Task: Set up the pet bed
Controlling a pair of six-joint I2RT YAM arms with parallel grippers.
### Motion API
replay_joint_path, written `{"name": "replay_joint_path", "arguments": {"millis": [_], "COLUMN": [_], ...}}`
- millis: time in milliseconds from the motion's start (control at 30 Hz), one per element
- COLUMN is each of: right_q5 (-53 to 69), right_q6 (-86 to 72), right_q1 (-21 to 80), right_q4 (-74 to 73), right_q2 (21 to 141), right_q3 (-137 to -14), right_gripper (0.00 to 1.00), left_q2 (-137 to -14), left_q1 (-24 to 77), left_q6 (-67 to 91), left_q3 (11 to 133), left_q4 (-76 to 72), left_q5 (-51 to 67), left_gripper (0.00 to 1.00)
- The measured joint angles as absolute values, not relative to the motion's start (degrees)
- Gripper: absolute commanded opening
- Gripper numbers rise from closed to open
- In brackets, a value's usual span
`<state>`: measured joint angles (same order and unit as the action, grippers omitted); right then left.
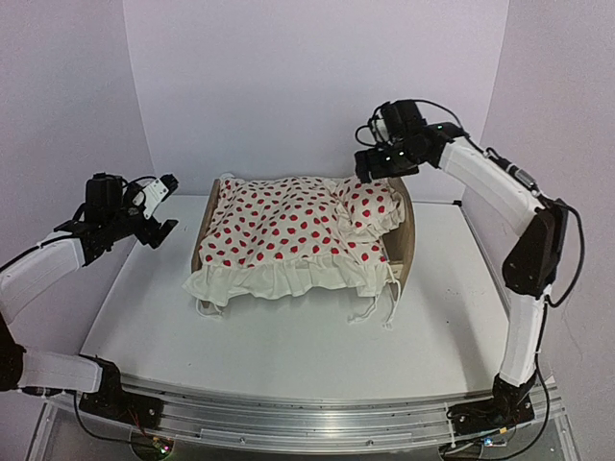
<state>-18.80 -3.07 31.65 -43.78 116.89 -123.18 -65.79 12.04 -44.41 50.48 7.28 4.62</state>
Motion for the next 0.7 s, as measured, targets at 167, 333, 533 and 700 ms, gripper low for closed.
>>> {"name": "replay_joint_path", "arguments": {"millis": [167,333,533,700], "right_q5": [-15.2,-13.0,-9.2,-7.4], "right_q6": [-4.5,-7.4,-9.8,-11.1], "right_q1": [22.4,8.6,4.3,3.8], "right_q4": [-41.5,-37.7,-35.3,-35.5], "right_q2": [103.6,88.9,85.4,85.5], "right_q3": [-115.8,-98.8,-78.2,-68.7], "right_gripper": [0.98,0.98,0.98,0.98], "left_q2": [-60.9,-55.9,-53.1,-54.6], "left_q1": [5.0,2.0,0.3,3.6], "left_q6": [-30.0,-22.1,-32.9,-52.2], "left_q3": [43.2,36.1,30.9,28.7], "left_q4": [5.5,4.5,9.6,18.2], "left_q5": [7.4,13.5,28.9,38.2], "left_gripper": [0.92,0.86,0.66,0.60]}}
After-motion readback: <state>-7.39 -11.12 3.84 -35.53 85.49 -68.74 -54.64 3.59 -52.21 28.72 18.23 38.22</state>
